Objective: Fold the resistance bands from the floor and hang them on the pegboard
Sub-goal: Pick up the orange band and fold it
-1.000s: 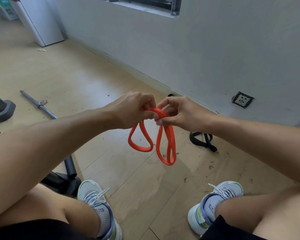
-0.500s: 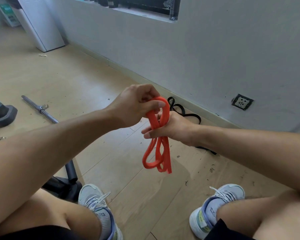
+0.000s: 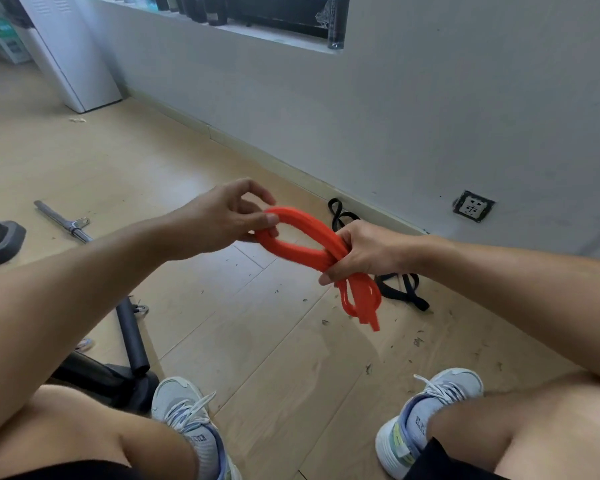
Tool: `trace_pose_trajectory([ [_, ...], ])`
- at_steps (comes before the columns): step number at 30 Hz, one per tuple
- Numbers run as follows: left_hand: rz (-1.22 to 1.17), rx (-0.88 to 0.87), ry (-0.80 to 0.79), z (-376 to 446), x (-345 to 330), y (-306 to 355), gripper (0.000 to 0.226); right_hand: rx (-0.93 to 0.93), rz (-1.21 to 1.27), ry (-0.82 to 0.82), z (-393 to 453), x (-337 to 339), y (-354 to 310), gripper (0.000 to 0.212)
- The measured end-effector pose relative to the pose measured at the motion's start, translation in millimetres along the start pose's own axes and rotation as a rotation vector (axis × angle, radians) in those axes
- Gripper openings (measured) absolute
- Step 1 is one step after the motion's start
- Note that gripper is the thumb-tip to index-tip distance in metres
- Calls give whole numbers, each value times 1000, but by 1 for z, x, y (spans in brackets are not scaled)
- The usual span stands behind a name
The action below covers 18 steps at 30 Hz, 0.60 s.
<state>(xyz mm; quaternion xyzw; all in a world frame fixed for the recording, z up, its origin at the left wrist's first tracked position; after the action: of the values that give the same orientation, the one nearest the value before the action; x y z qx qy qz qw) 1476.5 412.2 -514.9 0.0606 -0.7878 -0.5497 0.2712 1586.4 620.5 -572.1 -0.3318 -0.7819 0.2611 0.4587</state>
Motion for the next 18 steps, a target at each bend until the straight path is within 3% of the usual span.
trace_pose_trajectory([
  [4, 507, 243, -236, -2, -21, -5, 84, -25, -188, -63, -8, -9, -7, 18],
  [7, 842, 228, -229, 8, -46, -1, 102, 2, -326, -88, -7, -19, -22, 20],
  [10, 870, 169, -221, 13, -60, -1, 84, 36, -307, -93, -6, -21, -31, 21],
  [14, 576, 256, -328, 12, -59, -6, 31, 44, -279, -126, -9, -21, -30, 20],
  [18, 474, 334, -419, 10, -59, -8, 29, 73, -248, -180, -8, -22, -29, 16],
])
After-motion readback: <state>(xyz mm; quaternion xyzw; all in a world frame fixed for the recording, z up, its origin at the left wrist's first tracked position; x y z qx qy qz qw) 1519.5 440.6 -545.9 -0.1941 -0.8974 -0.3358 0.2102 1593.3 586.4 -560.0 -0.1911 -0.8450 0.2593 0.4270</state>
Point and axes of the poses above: each hand's wrist, its own z-axis towards the middle knuckle, its own x-axis out of the back of the hand, y = z × x, the point moved 3 cm from there along z, towards the middle knuckle, and after that the axes turned 7 degrees about -y, right-handed, at the moved point
